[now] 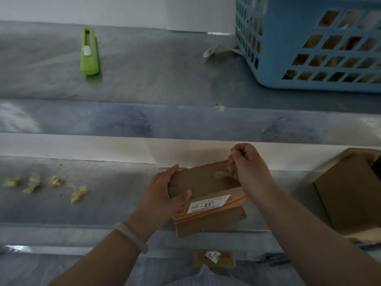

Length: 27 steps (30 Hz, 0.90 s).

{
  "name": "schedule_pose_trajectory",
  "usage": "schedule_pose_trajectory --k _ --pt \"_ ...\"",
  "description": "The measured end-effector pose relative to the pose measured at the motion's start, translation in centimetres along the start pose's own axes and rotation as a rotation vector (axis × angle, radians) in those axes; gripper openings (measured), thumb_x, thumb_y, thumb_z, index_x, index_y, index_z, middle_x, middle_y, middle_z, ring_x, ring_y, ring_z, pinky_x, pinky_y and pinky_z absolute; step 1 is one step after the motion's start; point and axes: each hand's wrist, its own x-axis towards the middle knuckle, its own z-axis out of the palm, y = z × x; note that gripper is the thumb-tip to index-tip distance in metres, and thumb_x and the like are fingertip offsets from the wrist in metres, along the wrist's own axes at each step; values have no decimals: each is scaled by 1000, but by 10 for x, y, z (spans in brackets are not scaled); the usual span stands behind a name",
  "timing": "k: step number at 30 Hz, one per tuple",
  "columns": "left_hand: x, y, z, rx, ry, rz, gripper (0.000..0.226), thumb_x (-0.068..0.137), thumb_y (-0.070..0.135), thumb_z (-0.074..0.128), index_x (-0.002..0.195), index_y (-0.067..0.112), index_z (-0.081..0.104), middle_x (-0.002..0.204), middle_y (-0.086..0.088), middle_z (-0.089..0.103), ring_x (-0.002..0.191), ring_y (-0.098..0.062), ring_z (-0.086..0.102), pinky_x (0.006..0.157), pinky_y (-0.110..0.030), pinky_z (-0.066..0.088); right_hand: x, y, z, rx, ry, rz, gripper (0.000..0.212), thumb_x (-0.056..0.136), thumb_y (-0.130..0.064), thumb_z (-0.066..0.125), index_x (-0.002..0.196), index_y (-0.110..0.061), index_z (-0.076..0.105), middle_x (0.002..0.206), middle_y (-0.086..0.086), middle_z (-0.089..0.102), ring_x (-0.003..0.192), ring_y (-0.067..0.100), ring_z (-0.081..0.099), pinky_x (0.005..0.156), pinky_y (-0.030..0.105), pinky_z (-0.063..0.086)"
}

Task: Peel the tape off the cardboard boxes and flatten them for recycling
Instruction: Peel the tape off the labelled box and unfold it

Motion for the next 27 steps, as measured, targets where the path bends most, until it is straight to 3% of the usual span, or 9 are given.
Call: schedule_pose_trajectory --k 2,5,9,12,14,17,21,24,27 --pt "1 -1 0 9 1 3 74 77 43 73 141 38 36 127 11 39 111 -4 45 90 -14 39 5 0 -7 -5 36 14 12 97 -19 44 94 -24 55 54 -13 52 56 10 53 61 31 56" --pt "2 -4 1 17 5 5 73 77 44 73 140 39 36 124 14 39 103 8 45 78 -2 34 7 -1 -17 -25 55 -11 12 90 -29 46 91 -24 57 56 -11 50 58 13 50 62 36 48" --pt "3 -6 3 17 25 4 71 76 42 74 137 40 39 123 12 39 105 2 45 81 -6 35 7 -2 -29 149 57 -3 24 83 -22 40 94 -18 61 57 -5 49 53 14 42 55 35 34" --pt "5 -6 2 20 4 7 68 75 42 75 133 43 40 121 12 40 106 -1 45 80 -6 36 7 -8 -40 229 54 15 30 85 -14 37 79 -17 66 53 -3 50 52 13 42 57 33 31" --pt "6 -6 2 32 -11 3 65 75 43 75 128 47 38 121 12 40 107 -3 45 82 -11 38 7 -10 -43 50 -2 -41 31 85 -8 35 81 -18 63 55 -10 56 51 5 50 53 20 38" --pt "6 -6 1 50 0 -2 66 75 41 76 129 46 39 123 8 42 108 -6 46 88 -20 39 2 -6 -44 -482 -166 -239 25 92 -15 43 109 -31 51 89 -18 60 79 -7 59 60 9 44" --pt "5 -2 1 55 -26 -6 62 78 37 74 127 49 38 124 7 41 101 2 46 80 -10 37 1 4 -46 -970 -281 -509 31 86 -32 64 115 -29 55 102 -16 46 97 1 43 86 20 38" --pt "1 5 -1 210 -62 41 57 86 38 65 135 45 38 134 6 35 108 -2 44 89 -16 42 -1 8 -41 -1008 -244 -496 18 89 -31 63 105 -25 65 94 -13 51 93 8 50 82 23 40" --pt "1 26 4 593 16 256 54 84 39 50 138 35 47 151 3 28 136 -23 32 113 -47 29 -4 12 -34 -967 -191 -462 13 94 -26 56 102 -21 66 97 -5 58 92 13 55 84 29 47"
